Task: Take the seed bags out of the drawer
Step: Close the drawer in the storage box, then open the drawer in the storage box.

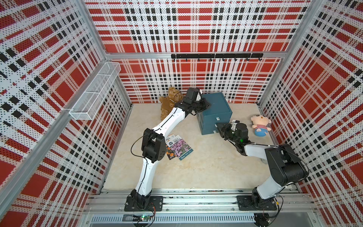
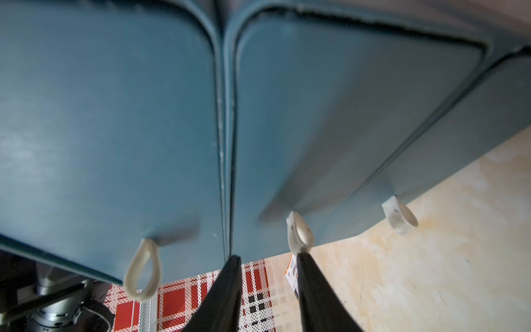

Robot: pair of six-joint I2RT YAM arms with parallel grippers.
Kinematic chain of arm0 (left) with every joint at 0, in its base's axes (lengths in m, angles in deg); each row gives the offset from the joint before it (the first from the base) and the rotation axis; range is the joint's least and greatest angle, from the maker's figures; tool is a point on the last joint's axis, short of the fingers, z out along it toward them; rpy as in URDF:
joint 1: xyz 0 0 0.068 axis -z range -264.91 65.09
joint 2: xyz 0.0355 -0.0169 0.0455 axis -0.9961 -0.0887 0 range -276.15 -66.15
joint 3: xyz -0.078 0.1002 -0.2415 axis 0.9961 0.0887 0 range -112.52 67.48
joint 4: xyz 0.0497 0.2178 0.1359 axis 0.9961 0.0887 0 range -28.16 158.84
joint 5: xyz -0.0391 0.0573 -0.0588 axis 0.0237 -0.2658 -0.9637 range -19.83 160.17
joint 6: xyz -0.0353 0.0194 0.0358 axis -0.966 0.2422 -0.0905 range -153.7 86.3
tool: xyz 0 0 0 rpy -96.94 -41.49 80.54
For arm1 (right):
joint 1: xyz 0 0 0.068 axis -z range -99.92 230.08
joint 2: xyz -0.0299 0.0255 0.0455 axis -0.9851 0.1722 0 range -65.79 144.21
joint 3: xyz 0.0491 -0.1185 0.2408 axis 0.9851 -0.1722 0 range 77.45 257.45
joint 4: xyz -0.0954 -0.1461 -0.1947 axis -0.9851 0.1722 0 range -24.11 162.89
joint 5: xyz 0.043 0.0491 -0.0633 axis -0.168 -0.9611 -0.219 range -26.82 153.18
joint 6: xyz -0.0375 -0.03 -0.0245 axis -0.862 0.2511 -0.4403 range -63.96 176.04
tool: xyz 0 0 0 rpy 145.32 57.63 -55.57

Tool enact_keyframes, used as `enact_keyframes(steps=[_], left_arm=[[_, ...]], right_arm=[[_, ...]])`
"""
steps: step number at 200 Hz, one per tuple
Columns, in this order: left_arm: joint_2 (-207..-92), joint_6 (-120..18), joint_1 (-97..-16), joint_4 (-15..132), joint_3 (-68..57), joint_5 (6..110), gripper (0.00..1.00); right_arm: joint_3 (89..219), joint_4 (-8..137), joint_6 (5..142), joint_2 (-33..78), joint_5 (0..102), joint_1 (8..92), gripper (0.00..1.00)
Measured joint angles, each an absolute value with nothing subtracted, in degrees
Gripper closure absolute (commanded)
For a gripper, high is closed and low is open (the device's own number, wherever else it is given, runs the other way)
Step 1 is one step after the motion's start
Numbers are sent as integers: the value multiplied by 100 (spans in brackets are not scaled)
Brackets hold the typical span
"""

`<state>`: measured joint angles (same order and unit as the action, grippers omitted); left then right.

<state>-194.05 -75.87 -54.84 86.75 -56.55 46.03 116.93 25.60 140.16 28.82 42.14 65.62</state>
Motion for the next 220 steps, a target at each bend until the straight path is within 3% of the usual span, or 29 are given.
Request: enact_keyframes(steps=[220], left_arm=[[-19411, -7594, -5539, 8673, -5655, 4535, 77]], right_arm=[[11414, 2035, 14248, 3260, 4111, 6576, 60]])
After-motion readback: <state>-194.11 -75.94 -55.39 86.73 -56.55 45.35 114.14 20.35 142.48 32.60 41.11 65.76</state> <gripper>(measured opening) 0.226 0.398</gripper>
